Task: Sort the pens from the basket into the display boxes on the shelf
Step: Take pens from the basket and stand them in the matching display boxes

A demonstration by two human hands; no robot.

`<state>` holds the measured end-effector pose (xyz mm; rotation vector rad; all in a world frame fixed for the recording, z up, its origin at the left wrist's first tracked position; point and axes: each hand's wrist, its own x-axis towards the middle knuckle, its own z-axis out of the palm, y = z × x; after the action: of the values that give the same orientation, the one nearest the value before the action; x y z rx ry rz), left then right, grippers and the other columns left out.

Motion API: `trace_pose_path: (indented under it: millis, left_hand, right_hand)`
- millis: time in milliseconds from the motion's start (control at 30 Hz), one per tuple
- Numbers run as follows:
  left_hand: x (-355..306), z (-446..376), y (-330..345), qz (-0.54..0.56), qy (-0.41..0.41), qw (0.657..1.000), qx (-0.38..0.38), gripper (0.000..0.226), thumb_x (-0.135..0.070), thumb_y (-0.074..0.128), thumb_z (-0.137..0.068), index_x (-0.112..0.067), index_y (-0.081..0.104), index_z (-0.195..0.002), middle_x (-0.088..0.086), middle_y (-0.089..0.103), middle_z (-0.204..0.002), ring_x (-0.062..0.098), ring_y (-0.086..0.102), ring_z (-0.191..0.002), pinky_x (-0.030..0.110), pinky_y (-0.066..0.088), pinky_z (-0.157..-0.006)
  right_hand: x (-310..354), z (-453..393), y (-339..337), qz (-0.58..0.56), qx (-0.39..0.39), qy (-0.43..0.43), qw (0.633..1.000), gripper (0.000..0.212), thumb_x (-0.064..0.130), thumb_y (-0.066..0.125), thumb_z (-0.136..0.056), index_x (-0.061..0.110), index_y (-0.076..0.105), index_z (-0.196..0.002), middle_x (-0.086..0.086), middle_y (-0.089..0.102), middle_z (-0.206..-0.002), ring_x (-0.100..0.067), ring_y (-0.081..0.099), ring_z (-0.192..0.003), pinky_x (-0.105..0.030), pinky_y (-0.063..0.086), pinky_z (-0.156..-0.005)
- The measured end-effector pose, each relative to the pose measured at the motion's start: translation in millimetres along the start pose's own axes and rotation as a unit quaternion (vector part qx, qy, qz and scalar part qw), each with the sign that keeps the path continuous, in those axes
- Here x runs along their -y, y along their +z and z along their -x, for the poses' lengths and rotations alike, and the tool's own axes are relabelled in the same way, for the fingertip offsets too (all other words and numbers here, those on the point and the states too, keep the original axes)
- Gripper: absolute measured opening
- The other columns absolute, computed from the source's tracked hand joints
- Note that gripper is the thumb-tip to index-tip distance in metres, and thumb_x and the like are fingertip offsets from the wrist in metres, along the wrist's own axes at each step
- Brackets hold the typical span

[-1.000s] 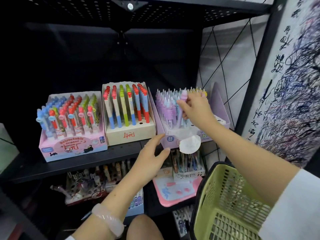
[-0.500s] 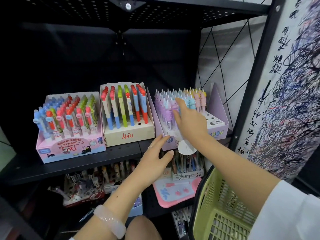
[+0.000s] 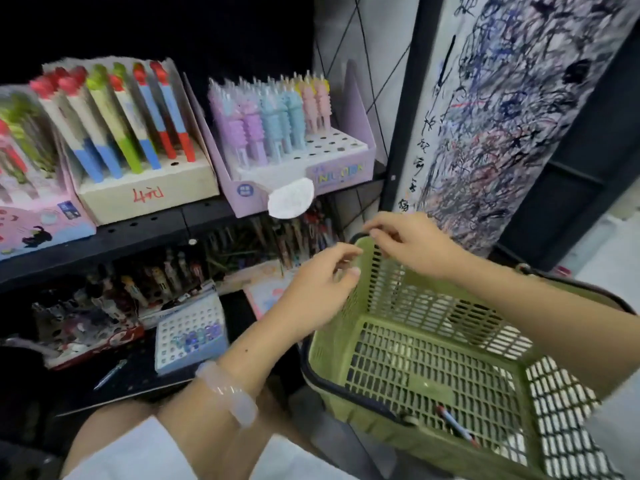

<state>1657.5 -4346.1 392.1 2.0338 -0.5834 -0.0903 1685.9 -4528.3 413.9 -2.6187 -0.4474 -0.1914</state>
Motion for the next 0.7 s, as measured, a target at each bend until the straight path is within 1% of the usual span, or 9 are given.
trace_pose_path:
  millis: [33,100,167,200,300,400,500,600,700]
  left_hand:
    - [3,-3,13,-0.011,-0.008,0.999,0.041,0.027,-0.018,0.047,-0.095,-0.020,0.053,-0.122,-0.007,0.056,-0.114,0.008,0.052,-0.106,0.020,0.039,-0.085]
    - [11,-9,36,-0.041,-0.025,0.992,0.120,0.028,-0.024,0.045,-0.097,-0.022,0.051,-0.124,-0.008,0.053,-0.117,0.007,0.050,-0.110,0.018,0.036,-0.089]
    - [17,-16,56,-0.080,-0.041,0.978,0.189,0.030,-0.027,0.044,-0.097,-0.021,0.049,-0.126,-0.006,0.053,-0.123,0.015,0.053,-0.112,0.030,0.038,-0.100]
    - [18,-19,65,-0.090,-0.052,0.970,0.217,0.031,-0.028,0.043,-0.097,-0.022,0.048,-0.127,-0.004,0.052,-0.125,0.019,0.055,-0.110,0.037,0.043,-0.099]
    - [23,-26,88,-0.092,-0.074,0.955,0.270,0.034,-0.029,0.043,-0.097,-0.022,0.046,-0.130,-0.003,0.051,-0.129,0.014,0.056,-0.104,0.034,0.049,-0.089]
    - [30,-27,102,-0.118,-0.078,0.943,0.302,0.035,-0.031,0.042,-0.097,-0.022,0.045,-0.132,-0.004,0.051,-0.129,0.018,0.057,-0.107,0.034,0.049,-0.090]
    - [39,-24,109,-0.124,-0.103,0.933,0.320,0.035,-0.030,0.042,-0.097,-0.023,0.046,-0.131,-0.004,0.052,-0.126,0.025,0.059,-0.108,0.040,0.050,-0.091]
    - [45,-23,111,-0.146,-0.104,0.926,0.331,0.036,-0.032,0.041,-0.097,-0.024,0.045,-0.132,-0.005,0.051,-0.130,0.021,0.058,-0.109,0.041,0.048,-0.093]
    - [48,-26,113,-0.138,-0.110,0.930,0.323,0.037,-0.034,0.041,-0.097,-0.027,0.044,-0.133,-0.007,0.050,-0.131,0.014,0.056,-0.107,0.036,0.048,-0.092]
  right_hand:
    - [-18,16,5,0.024,0.041,0.018,0.999,0.023,0.022,0.045,-0.097,0.019,0.062,-0.112,0.001,0.069,-0.076,-0.019,0.063,-0.066,-0.031,0.049,-0.064]
    - [-56,47,17,0.064,0.128,0.054,0.988,0.024,0.019,0.046,-0.096,0.016,0.063,-0.113,-0.001,0.070,-0.092,-0.021,0.065,-0.081,-0.022,0.042,-0.071]
    - [-88,77,33,0.091,0.219,0.094,0.967,0.026,0.017,0.046,-0.095,0.014,0.063,-0.114,-0.004,0.069,-0.101,-0.020,0.064,-0.092,-0.016,0.035,-0.070]
    - [-103,91,42,0.095,0.261,0.108,0.955,0.026,0.017,0.046,-0.095,0.013,0.062,-0.114,-0.004,0.068,-0.104,-0.020,0.063,-0.094,-0.017,0.036,-0.072]
    - [-136,130,73,0.101,0.351,0.142,0.920,0.024,0.021,0.046,-0.095,0.013,0.062,-0.111,-0.006,0.065,-0.107,-0.018,0.059,-0.090,-0.023,0.042,-0.077]
    - [-156,161,106,0.120,0.429,0.170,0.879,0.028,0.033,0.046,-0.094,0.014,0.059,-0.109,-0.006,0.061,-0.097,-0.014,0.052,-0.083,-0.026,0.042,-0.073]
    - [-163,182,136,0.119,0.472,0.195,0.851,0.029,0.037,0.047,-0.093,0.013,0.058,-0.106,-0.002,0.055,-0.084,-0.016,0.054,-0.077,-0.027,0.044,-0.068]
    - [-160,191,153,0.152,0.458,0.213,0.849,0.026,0.032,0.050,-0.092,0.014,0.054,-0.111,-0.002,0.053,-0.084,-0.015,0.051,-0.072,-0.024,0.043,-0.058]
    - [-152,183,149,0.131,0.448,0.216,0.858,0.021,0.029,0.050,-0.093,0.014,0.055,-0.107,-0.004,0.061,-0.093,-0.016,0.058,-0.078,-0.026,0.052,-0.069]
